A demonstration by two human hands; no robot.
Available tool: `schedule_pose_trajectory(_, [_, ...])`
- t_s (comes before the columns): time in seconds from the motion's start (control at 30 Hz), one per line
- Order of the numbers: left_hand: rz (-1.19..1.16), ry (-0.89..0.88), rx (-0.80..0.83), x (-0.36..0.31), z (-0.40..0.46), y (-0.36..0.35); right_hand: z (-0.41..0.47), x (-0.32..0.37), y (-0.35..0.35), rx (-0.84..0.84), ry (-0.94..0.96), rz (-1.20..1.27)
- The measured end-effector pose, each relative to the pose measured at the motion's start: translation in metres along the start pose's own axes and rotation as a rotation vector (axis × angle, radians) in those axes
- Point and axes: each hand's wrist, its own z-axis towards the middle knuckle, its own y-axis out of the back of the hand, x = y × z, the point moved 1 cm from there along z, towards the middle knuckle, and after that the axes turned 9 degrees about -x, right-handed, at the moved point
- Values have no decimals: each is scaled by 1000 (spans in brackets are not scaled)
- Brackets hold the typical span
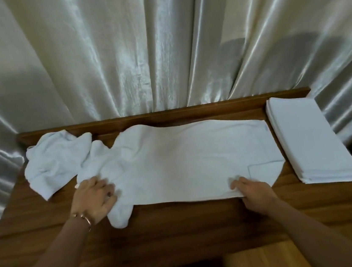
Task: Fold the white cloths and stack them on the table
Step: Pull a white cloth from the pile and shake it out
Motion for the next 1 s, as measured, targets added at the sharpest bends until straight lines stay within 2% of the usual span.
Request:
schedule_pose_trajectory(0.2, [-2,3,91,-5,2,-4,2,1,-4,97,-12,62])
schedule_pose_trajectory(0.33, [-44,31,209,1,2,-13,2,7,0,95,11,36])
schedule_pose_trajectory(0.43, [-81,97,273,-2,13,-7,8,12,4,92,-71,112])
schedule_pose_trajectory(0.5, [-100,167,335,-9,29,1,15,15,5,56,-128,78])
schedule_pose_trajectory(0.6, [-57,156,224,-22,63,17,32,18,10,-63,-228,47])
schedule_pose_trajectory(0.7, [-116,216,134,-30,101,18,53,11,16,-211,-406,74])
schedule_pose_trajectory(0.8, [-305,409,132,-26,139,-5,69,-2,20,-327,-707,90])
schedule_pose_trajectory(0.93, [-403,570,93,1,175,-52,77,-18,20,-315,-1109,193])
schedule_pose_trajectory(1.0, [-420,638,116,17,183,-78,79,-20,12,-309,-1149,238])
